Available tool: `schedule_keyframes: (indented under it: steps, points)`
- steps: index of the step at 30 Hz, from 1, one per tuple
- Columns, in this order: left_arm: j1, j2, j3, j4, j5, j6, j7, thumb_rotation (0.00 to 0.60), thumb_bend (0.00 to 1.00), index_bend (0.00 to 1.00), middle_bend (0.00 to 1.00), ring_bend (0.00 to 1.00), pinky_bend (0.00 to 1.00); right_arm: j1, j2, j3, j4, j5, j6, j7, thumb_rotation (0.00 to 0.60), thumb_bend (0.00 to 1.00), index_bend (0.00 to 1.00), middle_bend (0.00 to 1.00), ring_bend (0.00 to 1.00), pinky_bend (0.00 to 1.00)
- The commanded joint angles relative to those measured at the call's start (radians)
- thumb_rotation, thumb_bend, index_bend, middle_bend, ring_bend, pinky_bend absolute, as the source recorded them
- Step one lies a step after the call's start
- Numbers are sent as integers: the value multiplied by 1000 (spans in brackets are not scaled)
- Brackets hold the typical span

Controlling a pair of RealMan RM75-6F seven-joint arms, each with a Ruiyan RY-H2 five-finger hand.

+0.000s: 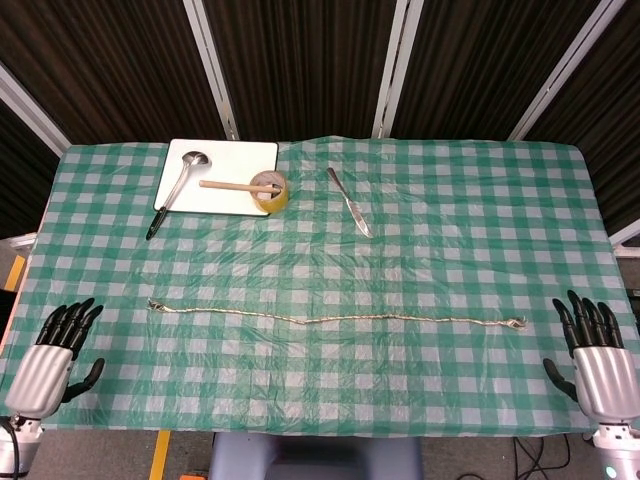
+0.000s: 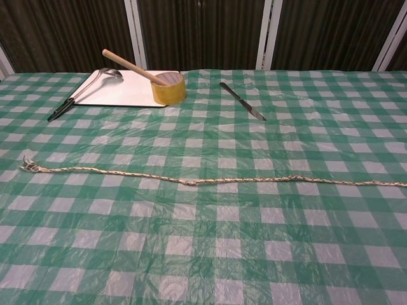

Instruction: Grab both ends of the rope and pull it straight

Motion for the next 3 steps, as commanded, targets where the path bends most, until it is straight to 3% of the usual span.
schedule_keyframes:
  steps: [1, 3]
  points:
    - [20, 17, -5, -24, -10, 1, 39, 600, 414, 0, 0, 0, 51, -22, 3, -6, -5, 9, -17, 15, 600, 340, 0, 0, 0, 0]
    - [20, 21, -9, -29, -14, -9, 39, 600, 413, 0, 0, 0, 51, -27, 2, -1, -3, 2, -14, 14, 600, 341, 0, 0, 0, 0]
